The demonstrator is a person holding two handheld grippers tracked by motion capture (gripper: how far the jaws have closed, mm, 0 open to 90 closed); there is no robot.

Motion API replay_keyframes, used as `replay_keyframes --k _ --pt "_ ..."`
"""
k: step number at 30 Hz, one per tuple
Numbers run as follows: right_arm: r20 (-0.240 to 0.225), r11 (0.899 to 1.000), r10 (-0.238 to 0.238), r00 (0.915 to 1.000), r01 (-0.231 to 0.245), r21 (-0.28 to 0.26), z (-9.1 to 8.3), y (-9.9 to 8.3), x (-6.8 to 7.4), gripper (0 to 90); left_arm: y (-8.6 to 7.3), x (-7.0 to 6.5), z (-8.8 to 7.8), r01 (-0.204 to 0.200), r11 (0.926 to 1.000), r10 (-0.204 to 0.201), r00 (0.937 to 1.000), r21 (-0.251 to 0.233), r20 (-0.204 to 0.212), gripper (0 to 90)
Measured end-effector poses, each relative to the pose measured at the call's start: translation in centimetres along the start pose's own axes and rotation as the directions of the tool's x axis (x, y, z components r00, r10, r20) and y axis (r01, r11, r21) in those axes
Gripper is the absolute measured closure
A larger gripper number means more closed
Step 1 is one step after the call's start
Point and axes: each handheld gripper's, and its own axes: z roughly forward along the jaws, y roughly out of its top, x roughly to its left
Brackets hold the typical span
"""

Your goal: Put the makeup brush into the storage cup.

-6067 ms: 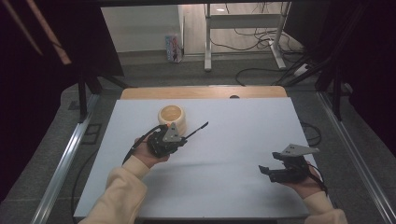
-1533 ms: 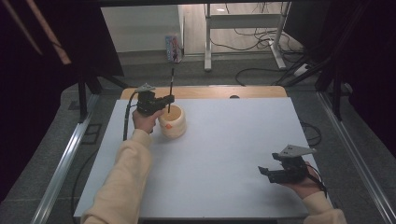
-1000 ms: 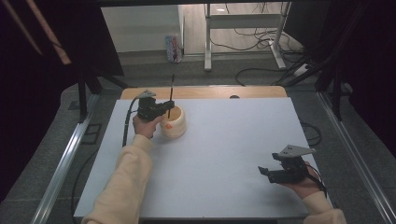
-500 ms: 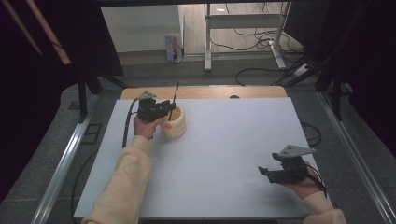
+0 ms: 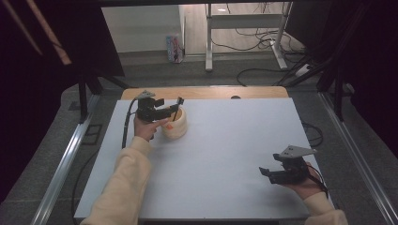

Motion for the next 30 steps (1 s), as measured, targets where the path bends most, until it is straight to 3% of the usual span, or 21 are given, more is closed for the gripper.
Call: replay_keyframes --k 5,13,22,30 --pt "-0.001 1.000 0.004 1.0000 -0.004 -0.003 -0.1 -0.1 0.1 22.1 0.2 -0.2 -0.6 -0.006 1.0000 0.006 0.9998 -0.001 0.020 14.2" --pt "-0.002 1.000 0.007 1.0000 -0.007 -0.006 -0.1 0.0 0.1 20.7 0.4 -0.8 -2.4 -0.052 0.9984 0.052 0.9982 0.020 0.030 9.4" --pt "0.001 1.000 0.016 0.9999 -0.016 -0.009 -0.2 0.0 0.1 17.6 0.3 -2.3 -4.4 -0.103 0.9921 0.100 0.9943 0.072 0.036 7.6" --pt "0.011 1.000 0.022 0.9997 -0.021 -0.013 -0.2 0.0 0.0 14.8 -0.1 -3.7 -6.4 -0.141 0.9880 0.139 0.9895 0.063 0.042 9.2"
